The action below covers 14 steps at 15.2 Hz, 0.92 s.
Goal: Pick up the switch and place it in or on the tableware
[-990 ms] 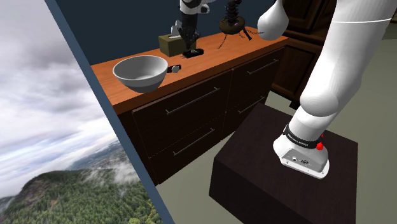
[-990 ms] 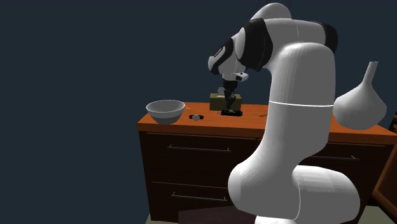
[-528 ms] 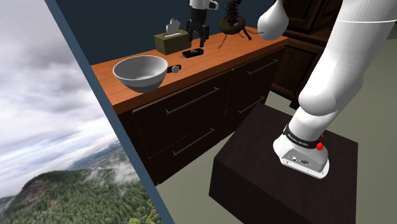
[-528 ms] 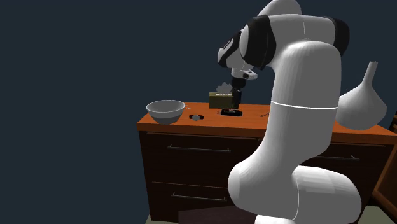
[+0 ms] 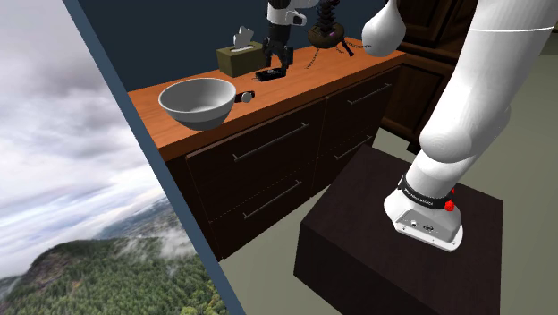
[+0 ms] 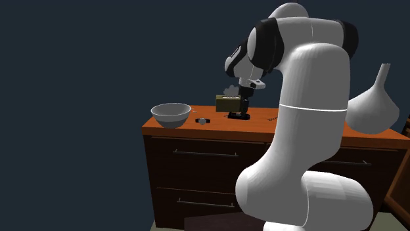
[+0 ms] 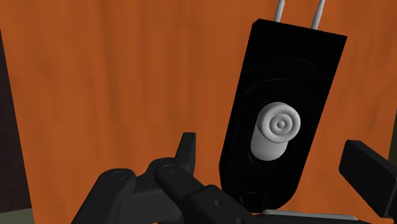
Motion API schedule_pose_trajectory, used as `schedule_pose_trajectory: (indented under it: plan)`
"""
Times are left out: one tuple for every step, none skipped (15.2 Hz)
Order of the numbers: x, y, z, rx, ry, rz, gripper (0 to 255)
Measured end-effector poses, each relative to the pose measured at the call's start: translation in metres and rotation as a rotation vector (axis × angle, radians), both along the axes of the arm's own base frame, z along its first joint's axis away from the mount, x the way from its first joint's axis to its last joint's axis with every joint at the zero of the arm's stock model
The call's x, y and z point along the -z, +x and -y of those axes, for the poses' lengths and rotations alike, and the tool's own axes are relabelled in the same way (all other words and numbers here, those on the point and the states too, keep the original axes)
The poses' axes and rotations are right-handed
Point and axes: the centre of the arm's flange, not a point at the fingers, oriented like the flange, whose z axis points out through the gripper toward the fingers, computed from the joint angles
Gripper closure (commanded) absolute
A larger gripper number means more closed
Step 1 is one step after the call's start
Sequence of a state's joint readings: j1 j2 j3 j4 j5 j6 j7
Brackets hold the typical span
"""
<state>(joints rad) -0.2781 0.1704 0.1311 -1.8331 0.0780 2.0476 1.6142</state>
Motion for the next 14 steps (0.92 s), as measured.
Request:
schedule_pose_trajectory:
  plan:
    - [0.0009,0.0000,-0.0001,0.000,0.000,0.000,0]
    - [0.0014,0.0000,0.0000,0.000,0.000,0.000,0]
    - [0.0016,-0.0001,-0.0001,0.000,0.000,0.000,0]
    - [0.0018,-0.0001,-0.0001,0.000,0.000,0.000,0]
    - [0.0019,-0.0001,-0.0001,0.000,0.000,0.000,0]
    - [0.0019,-0.0001,-0.0001,0.000,0.000,0.000,255]
    - [0.0018,-0.0001,-0.0001,0.000,0.000,0.000,255]
    - [0.0011,-0.0001,-0.0004,0.000,0.000,0.001,255]
    - [-0.0006,0.0001,-0.0006,0.000,0.000,0.005,255]
    - [-0.0014,0.0003,-0.0006,0.000,-0.001,0.006,255]
    - [-0.0023,0.0005,-0.0006,0.000,-0.001,0.008,255]
    - [-0.0026,0.0007,-0.0004,-0.001,-0.001,0.007,255]
    - [-0.0029,0.0009,-0.0004,-0.001,-0.001,0.008,255]
    - [-0.0026,0.0014,-0.0002,-0.001,-0.001,0.008,255]
